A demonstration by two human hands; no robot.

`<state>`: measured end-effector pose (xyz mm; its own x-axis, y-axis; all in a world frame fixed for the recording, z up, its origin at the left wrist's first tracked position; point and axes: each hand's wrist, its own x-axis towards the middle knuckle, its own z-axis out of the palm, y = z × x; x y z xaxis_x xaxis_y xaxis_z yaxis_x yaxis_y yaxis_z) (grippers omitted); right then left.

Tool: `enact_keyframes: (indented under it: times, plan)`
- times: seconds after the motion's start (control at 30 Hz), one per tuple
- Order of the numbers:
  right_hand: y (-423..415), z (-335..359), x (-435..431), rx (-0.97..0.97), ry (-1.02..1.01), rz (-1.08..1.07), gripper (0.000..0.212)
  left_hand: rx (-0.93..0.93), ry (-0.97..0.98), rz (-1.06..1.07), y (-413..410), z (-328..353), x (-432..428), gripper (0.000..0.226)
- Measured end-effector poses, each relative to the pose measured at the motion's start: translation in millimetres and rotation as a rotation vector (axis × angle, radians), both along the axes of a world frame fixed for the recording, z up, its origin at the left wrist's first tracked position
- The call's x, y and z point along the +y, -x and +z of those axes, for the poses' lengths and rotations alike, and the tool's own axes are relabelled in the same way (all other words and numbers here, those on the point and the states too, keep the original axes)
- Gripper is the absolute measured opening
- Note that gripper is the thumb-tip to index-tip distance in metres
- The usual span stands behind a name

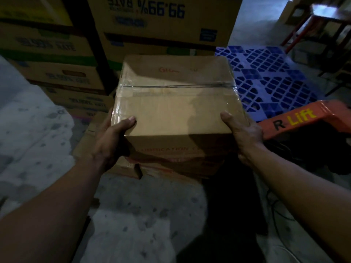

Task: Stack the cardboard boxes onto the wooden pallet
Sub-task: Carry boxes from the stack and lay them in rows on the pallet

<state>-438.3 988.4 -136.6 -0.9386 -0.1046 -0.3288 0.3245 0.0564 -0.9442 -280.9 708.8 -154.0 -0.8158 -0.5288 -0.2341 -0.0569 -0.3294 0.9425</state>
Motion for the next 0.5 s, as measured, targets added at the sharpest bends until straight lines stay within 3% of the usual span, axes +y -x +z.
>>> enact_keyframes:
  times: [0.17,0.27,0.3,0.4,0.5]
  plan:
    - [-14.9,17.5,-42.7,0.104,0.028,0.13,0.066,0.028,0.022,0.142,-49.3,20.2,-19.2,0.042]
    - [-36.6,24.7,-86.7,0.175,0.003,0.215,0.099,0.033,0.027,0.253,-95.0,27.4,-46.4,0.049]
    - [-47.3,26.7,-103.3,0.171,0.016,0.256,0.1,0.032,0.027,0.292,-115.2,29.8,-56.2,0.055]
    - [-89.0,39.7,-152.3,0.178,0.051,0.441,0.067,0.006,0.026,0.408,-179.9,32.2,-80.9,0.066]
    - [-134.7,43.6,-198.9,0.183,0.062,0.571,0.063,-0.008,0.051,0.547,-250.6,30.5,-94.8,0.052]
